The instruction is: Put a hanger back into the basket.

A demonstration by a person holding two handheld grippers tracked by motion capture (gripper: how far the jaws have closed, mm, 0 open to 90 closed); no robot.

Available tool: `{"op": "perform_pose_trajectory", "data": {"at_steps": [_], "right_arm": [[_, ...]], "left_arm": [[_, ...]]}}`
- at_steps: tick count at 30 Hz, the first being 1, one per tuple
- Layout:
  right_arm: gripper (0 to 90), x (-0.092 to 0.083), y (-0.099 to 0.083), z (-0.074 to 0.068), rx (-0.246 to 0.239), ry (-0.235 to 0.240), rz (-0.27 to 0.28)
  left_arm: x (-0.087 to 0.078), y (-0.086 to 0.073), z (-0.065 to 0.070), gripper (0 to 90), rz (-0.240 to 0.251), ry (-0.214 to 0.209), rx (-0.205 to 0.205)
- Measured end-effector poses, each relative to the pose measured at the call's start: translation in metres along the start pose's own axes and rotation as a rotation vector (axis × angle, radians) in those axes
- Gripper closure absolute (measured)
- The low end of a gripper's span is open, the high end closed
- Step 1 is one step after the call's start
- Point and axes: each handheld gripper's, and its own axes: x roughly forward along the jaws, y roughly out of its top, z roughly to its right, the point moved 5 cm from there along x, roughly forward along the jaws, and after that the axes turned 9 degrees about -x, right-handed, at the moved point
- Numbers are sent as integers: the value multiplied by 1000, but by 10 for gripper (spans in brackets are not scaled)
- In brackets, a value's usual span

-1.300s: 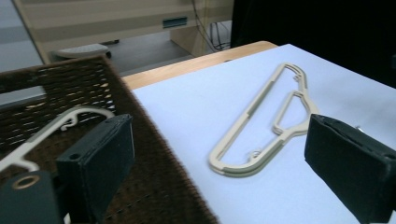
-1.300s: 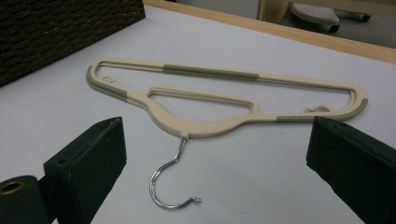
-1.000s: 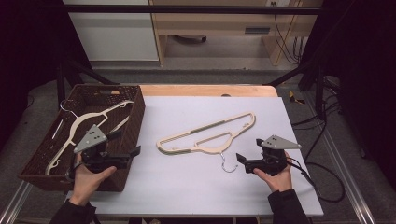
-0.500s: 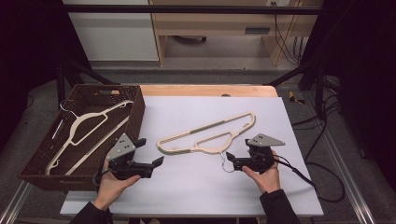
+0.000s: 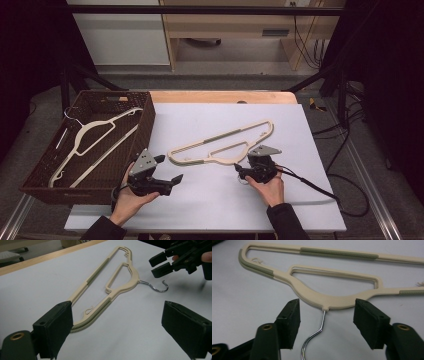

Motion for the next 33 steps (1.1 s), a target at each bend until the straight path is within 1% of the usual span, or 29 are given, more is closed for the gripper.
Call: {"op": "perform_pose_trajectory", "data": {"at_steps": [4, 5, 7, 8, 11, 12, 13, 14, 15, 16, 17, 19, 20, 21, 23, 24, 26, 28, 29, 33], "right_arm": [[482, 10, -6, 0, -15, -18, -37], [496, 13, -7, -1, -7, -16, -44], [531, 16, -9, -2, -7, -17, -55], [547, 18, -10, -1, -21, -18, -55], [598, 22, -12, -1, -21, -13, -72], [621, 24, -13, -2, -12, -11, -81], [646, 25, -14, -2, -17, -10, -89], [667, 26, -15, -2, -15, -5, -93], [698, 27, -15, -2, -12, -13, -102], [722, 27, -15, -3, -9, -8, -104], [748, 27, -15, -2, -8, -14, -105], [780, 27, -15, -3, 5, -5, -111], [788, 27, -15, -2, -6, -6, -110], [797, 27, -15, -2, -6, -6, -111], [813, 27, -14, -3, 8, -1, -120], [833, 27, -15, -3, 3, -5, -120], [855, 28, -14, -2, 10, -1, -124], [865, 28, -14, -2, 29, -1, -130], [870, 27, -13, -2, 54, 5, -132], [882, 28, -13, -2, 83, -5, -132]], "left_arm": [[2, -2, 1, 99, -3, -9, 0], [3, -2, 0, 99, -5, -7, 1], [3, -3, -1, 99, -4, -8, 1], [3, -3, -1, 99, -2, -7, -1], [5, -5, -3, 99, -9, -7, -10], [5, -5, -4, 100, -10, -5, -9], [5, -5, -4, 100, -9, -5, -11], [5, -5, -4, 100, -8, -5, -12], [5, -5, -4, 101, -8, -4, -12], [5, -6, -4, 101, -12, -2, -12], [5, -6, -4, 102, -12, -2, -12], [6, -6, -4, 103, -13, -1, -12], [6, -6, -4, 103, -13, -1, -13], [6, -6, -4, 104, -14, -1, -13], [7, -7, -4, 104, -17, 1, -12], [8, -7, -4, 105, -19, 1, -11], [8, -7, -4, 105, -23, 2, -11], [9, -8, -4, 106, -25, 3, -10], [9, -8, -4, 107, -25, 4, -10], [11, -7, -4, 111, -24, 8, -9]]}}
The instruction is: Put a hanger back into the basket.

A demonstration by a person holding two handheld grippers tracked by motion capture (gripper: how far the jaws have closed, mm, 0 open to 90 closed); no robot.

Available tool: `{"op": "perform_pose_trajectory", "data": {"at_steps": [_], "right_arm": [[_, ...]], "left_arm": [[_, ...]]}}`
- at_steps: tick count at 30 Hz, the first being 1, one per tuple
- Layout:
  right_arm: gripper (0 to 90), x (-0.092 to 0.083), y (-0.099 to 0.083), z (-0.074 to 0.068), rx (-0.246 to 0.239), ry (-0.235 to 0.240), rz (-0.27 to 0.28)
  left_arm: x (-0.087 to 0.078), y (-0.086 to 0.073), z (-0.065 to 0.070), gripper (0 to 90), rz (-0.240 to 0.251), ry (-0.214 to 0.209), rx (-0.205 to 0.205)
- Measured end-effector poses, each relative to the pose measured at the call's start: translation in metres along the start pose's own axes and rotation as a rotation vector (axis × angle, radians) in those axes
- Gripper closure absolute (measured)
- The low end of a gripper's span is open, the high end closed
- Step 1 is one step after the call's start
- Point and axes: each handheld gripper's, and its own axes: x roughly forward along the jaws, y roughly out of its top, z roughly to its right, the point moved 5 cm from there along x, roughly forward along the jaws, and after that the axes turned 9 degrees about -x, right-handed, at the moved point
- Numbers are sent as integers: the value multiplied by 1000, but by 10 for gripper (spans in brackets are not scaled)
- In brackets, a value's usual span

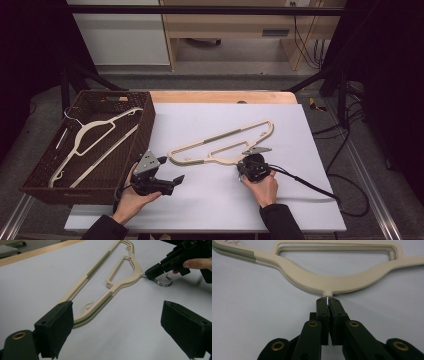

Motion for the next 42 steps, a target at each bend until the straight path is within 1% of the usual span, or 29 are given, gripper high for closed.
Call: {"op": "perform_pose_trajectory", "data": {"at_steps": [3, 6, 11, 13, 15, 16, 19, 23, 26, 29, 32, 34, 36, 40, 42], "right_arm": [[887, -1, 1, 0, 19, 0, -1], [889, -2, 1, 1, 21, -3, 6], [893, -8, 4, 3, 16, -27, 21], [893, -11, 5, 3, 25, -22, 26], [894, -13, 6, 5, 22, -26, 30], [894, -14, 7, 5, 22, -23, 34], [894, -18, 8, 5, 22, -23, 41], [894, -23, 11, 6, 17, -27, 49], [894, -27, 12, 6, 12, -31, 53], [894, -29, 13, 7, 12, -30, 52], [894, -31, 15, 8, 1, -31, 58], [894, -33, 16, 8, 6, -32, 59], [894, -35, 16, 9, -1, -27, 62], [894, -38, 18, 8, -3, -32, 60], [894, -39, 19, 8, -17, -39, 56]], "left_arm": [[3, 0, 0, 114, -6, 1, 5], [6, 2, 2, 116, -14, 2, 19], [12, 9, 5, 121, -18, 0, 38], [16, 13, 6, 122, -21, -1, 41], [20, 18, 10, 122, -26, -8, 46], [23, 20, 11, 122, -32, -11, 56], [31, 26, 16, 123, -41, -13, 83], [45, 32, 23, 125, -65, -22, 109], [56, 36, 27, 129, -87, -18, 140], [66, 39, 31, 134, -100, -28, 146], [76, 41, 33, 142, -107, -40, 155], [81, 43, 34, 143, -111, -41, 156], [87, 44, 36, 144, -119, -45, 161], [98, 47, 40, 152, -130, -45, 178], [104, 47, 42, 164, -136, -52, 189]]}}
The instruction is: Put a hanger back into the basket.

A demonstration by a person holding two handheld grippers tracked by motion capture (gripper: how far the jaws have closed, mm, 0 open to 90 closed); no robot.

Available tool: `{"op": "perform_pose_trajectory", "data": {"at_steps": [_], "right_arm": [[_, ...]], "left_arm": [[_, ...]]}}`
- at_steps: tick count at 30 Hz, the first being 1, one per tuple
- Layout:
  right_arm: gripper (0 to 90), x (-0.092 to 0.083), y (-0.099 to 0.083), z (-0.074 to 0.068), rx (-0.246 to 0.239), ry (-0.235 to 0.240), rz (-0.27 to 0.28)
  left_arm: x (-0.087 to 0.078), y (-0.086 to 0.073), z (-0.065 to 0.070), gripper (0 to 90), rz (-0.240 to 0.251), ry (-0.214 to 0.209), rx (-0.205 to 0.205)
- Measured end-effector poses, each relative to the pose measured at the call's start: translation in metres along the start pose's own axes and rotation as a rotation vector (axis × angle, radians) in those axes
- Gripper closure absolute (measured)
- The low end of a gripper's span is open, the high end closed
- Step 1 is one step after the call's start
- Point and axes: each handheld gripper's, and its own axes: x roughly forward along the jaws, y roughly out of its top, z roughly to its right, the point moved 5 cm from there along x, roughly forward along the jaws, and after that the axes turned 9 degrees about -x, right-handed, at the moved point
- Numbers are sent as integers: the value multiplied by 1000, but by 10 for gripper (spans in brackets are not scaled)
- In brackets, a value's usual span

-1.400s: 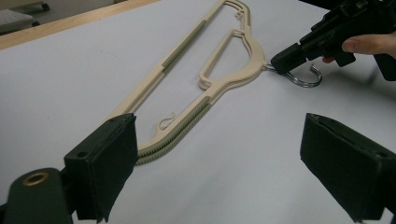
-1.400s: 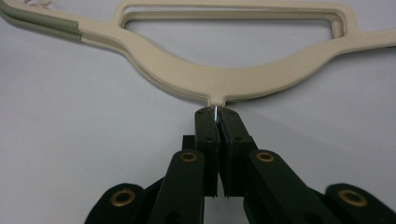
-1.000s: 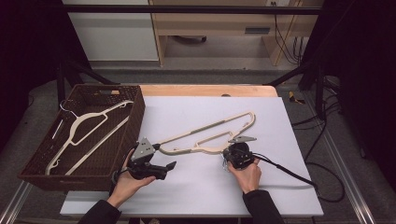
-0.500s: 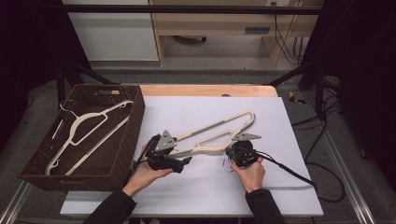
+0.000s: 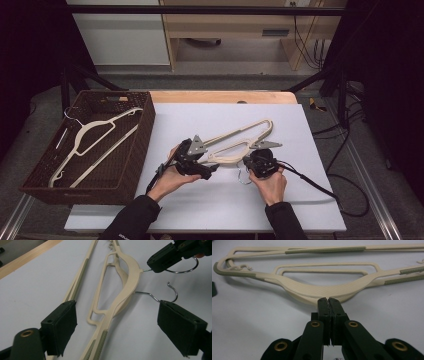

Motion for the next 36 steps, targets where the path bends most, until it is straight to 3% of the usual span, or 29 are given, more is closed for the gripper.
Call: {"op": "perform_pose_trajectory", "data": {"at_steps": [13, 18, 22, 27, 36], "right_arm": [[894, -5, 3, -1, -1, 12, 14], [894, -5, 4, -1, -5, 9, 18], [894, -6, 4, -1, -2, 18, 20], [894, -8, 5, -1, -4, 20, 23], [892, -8, 5, -2, -12, 25, 25]], "left_arm": [[31, 0, 0, 287, -48, 20, 68], [42, -1, 1, 331, -76, 34, 126], [52, 1, 5, 385, -74, 33, 143], [63, 0, 10, 450, -98, 43, 193], [68, -2, 8, 643, -126, 40, 200]]}}
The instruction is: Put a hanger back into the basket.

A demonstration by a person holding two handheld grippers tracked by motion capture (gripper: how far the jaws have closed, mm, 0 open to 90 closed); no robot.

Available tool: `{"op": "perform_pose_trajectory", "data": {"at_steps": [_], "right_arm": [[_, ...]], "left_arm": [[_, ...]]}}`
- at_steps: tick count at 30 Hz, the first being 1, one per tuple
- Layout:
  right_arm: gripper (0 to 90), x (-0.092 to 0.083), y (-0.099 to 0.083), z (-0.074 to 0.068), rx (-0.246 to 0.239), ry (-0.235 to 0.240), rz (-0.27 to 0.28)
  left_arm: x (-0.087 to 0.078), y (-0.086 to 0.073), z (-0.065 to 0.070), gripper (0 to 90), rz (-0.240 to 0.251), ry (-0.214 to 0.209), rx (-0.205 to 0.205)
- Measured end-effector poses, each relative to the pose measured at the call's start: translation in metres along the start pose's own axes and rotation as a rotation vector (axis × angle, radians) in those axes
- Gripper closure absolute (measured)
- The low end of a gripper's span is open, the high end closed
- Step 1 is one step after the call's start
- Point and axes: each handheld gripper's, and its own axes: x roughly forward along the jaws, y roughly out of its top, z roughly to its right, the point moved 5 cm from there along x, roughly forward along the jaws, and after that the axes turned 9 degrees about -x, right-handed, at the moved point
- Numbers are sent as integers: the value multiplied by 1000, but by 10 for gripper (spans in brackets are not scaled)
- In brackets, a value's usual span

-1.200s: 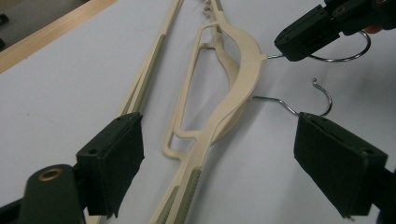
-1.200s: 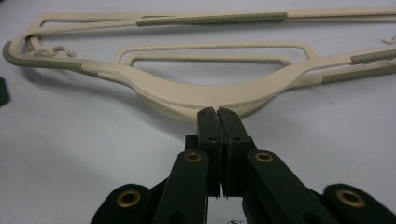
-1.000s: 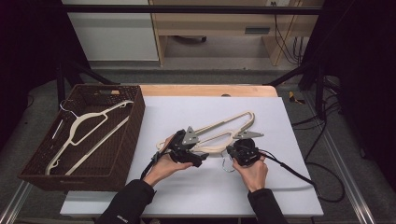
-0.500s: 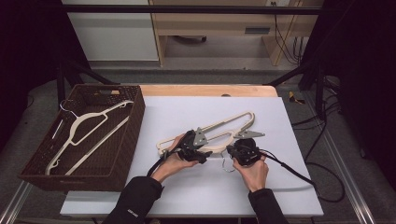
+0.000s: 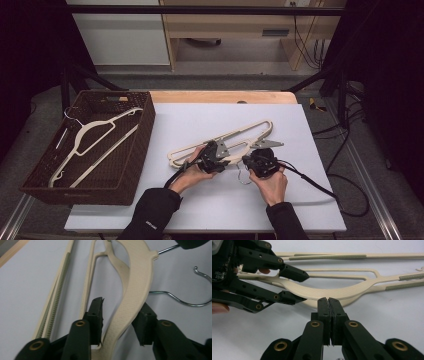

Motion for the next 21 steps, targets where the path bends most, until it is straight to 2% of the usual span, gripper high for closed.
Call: {"op": "perform_pose_trajectory", "data": {"at_steps": [4, 10, 14, 17, 21], "right_arm": [[891, -1, 1, -1, 7, 5, 9], [873, -6, 3, 1, -17, 8, 49], [817, -18, 9, 4, -19, 24, 116], [761, -30, 13, 9, -25, 17, 172], [642, -47, 18, 17, -33, 5, 250]], "left_arm": [[-1, 0, 1, 661, -3, 6, 19], [-6, 1, 1, 698, -2, 10, 30], [-11, 1, -4, 722, -6, 13, 24], [-15, 3, -7, 732, 8, 26, 14], [-20, 4, -11, 747, 28, 47, -1]]}}
